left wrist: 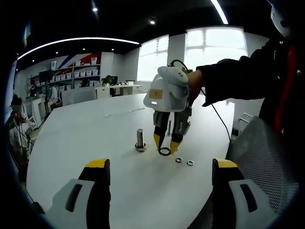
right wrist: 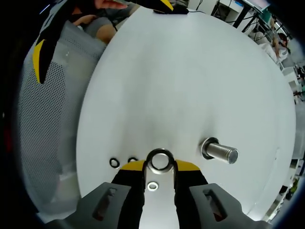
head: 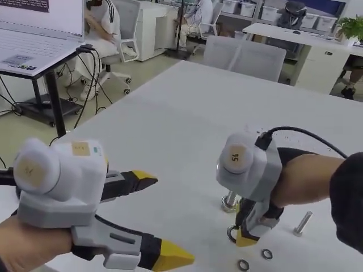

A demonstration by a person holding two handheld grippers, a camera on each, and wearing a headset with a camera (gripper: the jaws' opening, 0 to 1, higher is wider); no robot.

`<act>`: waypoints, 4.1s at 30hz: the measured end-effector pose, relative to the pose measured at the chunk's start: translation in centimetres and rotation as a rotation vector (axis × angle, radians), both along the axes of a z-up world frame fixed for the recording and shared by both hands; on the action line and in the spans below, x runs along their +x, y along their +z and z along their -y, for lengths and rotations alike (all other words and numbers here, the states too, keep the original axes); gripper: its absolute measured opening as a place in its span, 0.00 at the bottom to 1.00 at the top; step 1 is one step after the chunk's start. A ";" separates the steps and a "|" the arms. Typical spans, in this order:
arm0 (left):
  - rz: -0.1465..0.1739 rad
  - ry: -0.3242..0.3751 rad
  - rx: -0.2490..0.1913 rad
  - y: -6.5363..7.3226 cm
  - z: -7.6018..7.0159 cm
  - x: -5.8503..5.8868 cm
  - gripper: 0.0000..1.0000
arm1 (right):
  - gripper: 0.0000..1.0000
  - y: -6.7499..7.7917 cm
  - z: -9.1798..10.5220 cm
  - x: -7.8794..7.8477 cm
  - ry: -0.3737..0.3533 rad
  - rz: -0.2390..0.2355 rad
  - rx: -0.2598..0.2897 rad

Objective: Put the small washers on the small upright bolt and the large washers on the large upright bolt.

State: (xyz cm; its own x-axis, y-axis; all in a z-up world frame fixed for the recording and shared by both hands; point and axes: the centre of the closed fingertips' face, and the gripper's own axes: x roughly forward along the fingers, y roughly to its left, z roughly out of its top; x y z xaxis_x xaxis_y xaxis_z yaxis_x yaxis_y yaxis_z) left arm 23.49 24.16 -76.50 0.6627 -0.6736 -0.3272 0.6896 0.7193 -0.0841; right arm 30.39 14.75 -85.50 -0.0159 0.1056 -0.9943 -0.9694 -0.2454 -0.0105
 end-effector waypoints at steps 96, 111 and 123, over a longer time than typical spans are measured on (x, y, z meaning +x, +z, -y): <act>-0.071 0.019 -0.007 -2.3 -0.1 0.8 0.87 | 0.23 2.9 -2.7 6.9 0.034 0.047 0.020; -0.082 0.025 -0.006 -2.5 -0.3 0.7 0.87 | 0.23 0.4 -2.8 7.1 0.012 0.012 0.003; -0.093 0.024 -0.006 -2.8 -0.4 0.8 0.87 | 0.23 -0.5 -2.8 6.7 0.007 0.005 0.012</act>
State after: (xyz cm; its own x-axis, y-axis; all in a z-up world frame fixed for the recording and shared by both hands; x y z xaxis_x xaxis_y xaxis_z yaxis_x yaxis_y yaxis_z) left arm 24.27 24.52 -79.34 0.6455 -0.6603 -0.3838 0.6616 0.7345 -0.1509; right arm 37.05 17.60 -85.99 -0.0112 0.1178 -0.9930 -0.9677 -0.2515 -0.0189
